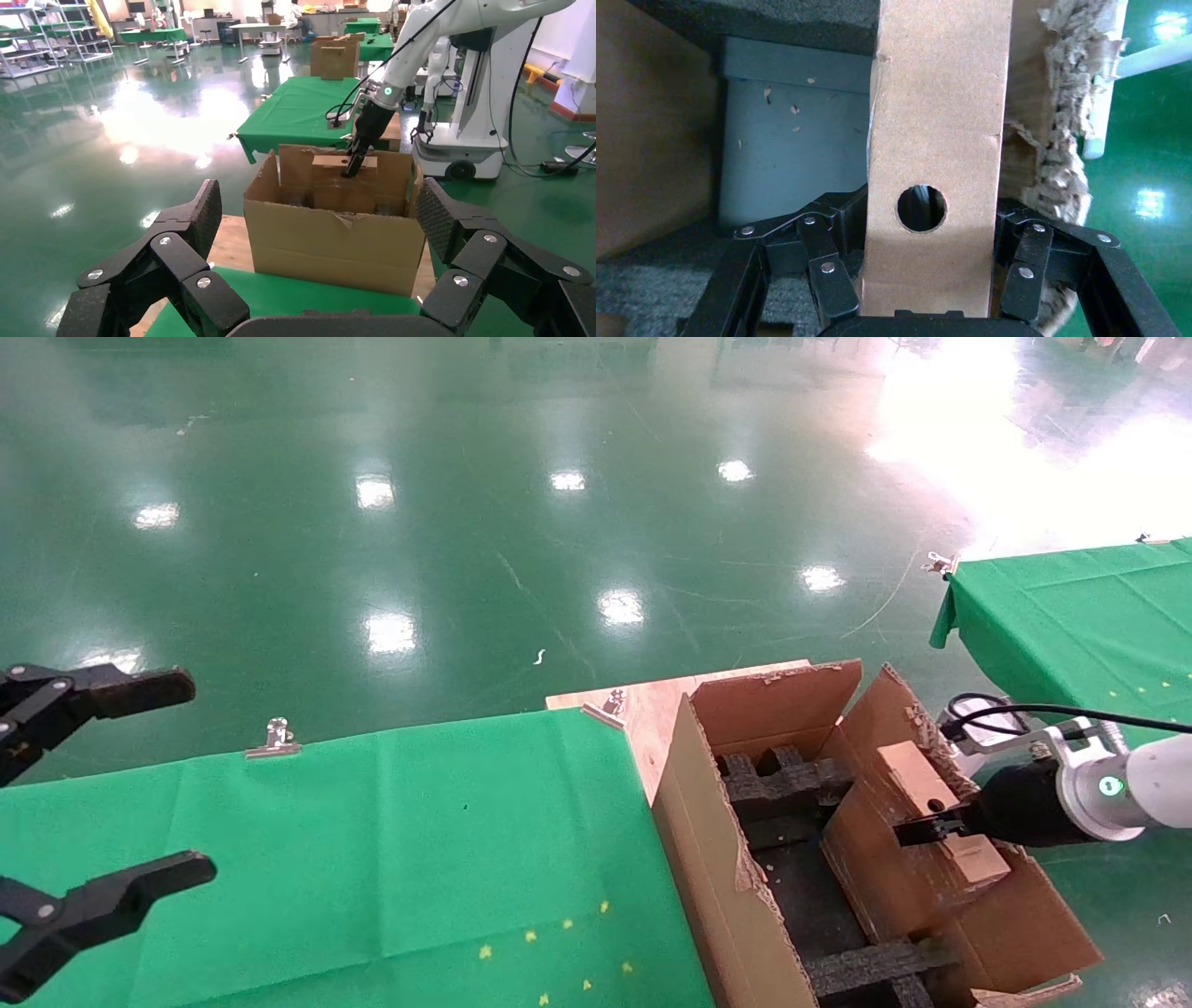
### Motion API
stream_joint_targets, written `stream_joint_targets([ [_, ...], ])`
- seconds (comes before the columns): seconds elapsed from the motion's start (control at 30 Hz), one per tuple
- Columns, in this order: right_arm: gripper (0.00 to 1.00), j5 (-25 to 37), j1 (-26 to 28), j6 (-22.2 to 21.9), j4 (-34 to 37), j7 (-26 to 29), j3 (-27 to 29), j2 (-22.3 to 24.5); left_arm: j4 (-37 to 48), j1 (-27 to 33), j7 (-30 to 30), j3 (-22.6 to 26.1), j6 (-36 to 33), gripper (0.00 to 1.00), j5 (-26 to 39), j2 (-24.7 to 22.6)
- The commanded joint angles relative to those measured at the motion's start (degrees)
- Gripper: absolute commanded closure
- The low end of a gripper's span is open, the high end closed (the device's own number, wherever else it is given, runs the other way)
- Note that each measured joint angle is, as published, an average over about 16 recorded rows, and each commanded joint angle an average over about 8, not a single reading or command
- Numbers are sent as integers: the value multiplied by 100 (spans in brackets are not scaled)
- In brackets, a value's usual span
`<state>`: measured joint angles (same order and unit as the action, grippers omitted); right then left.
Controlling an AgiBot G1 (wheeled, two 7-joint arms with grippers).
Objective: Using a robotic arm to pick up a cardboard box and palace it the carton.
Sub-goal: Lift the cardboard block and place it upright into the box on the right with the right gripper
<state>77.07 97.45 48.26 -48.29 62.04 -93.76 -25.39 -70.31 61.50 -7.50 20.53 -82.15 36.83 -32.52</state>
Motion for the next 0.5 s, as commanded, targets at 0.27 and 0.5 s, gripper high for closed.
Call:
stream_joint_targets([
  [0.27, 100, -235, -351, -112, 571, -294, 1, -441, 0, 0, 0, 0, 0, 0, 0, 0],
  [0.5, 100, -386, -628, -219, 981, -510, 16, -762, 0, 0, 0, 0, 0, 0, 0, 0],
])
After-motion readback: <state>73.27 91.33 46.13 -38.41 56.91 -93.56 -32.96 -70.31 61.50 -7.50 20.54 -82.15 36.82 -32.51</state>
